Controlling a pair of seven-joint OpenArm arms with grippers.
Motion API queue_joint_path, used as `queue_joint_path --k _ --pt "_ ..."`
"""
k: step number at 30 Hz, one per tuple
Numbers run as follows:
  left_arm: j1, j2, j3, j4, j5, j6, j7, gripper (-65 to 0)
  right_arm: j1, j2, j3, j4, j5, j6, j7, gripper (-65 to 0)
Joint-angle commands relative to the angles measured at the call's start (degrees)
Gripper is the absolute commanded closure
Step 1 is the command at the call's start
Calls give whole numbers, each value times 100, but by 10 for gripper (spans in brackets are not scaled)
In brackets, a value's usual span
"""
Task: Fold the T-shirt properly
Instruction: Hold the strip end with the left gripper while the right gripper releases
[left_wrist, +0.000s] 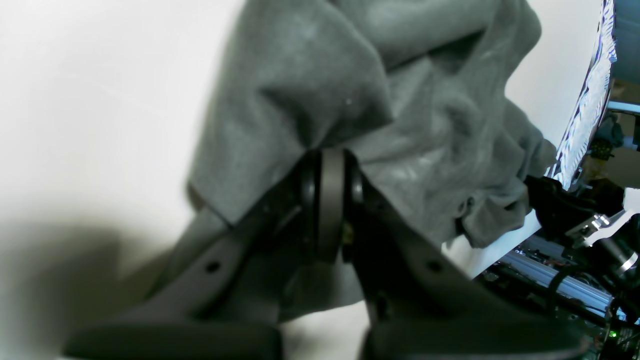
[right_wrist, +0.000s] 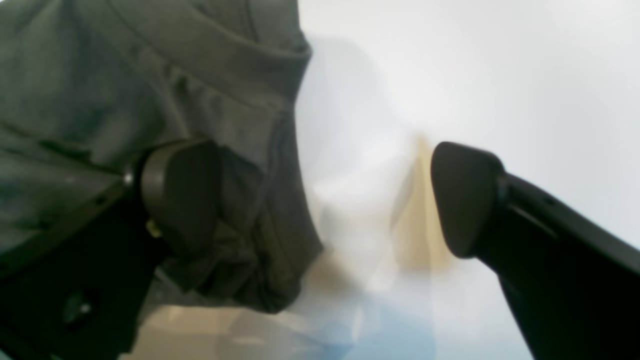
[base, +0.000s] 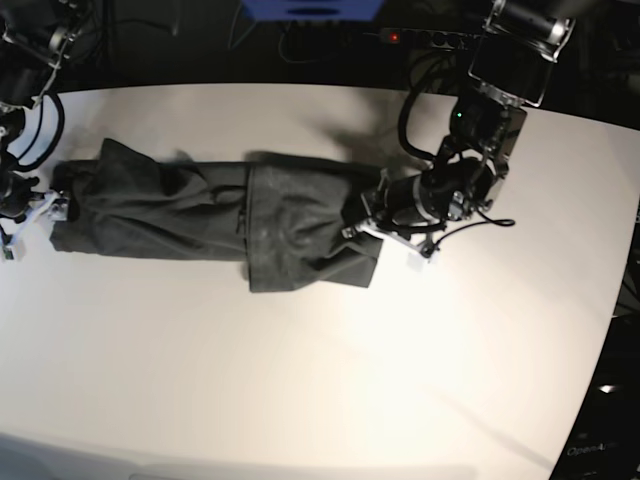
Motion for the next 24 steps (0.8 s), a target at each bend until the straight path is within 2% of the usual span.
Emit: queue_joint_path --k 1,7,13,21,24 --pt "388 -312 23 -352 1430 1248 225 -28 92 112 33 77 76 14 102 -650" --pt "388 -321 23 -352 1430 1248 225 -28 136 -108 447 -293 85 14 119 -650" --pt "397 -321 23 -352 1430 1248 225 -28 109 -134 552 -521 85 14 400 -650" --pt "362 -312 23 -352 1430 1248 217 -28 92 -257 570 -521 76 14 356 -650" --pt "353 -312 23 -352 1430 1248 217 -28 83 -354 552 -521 76 14 84 -650"
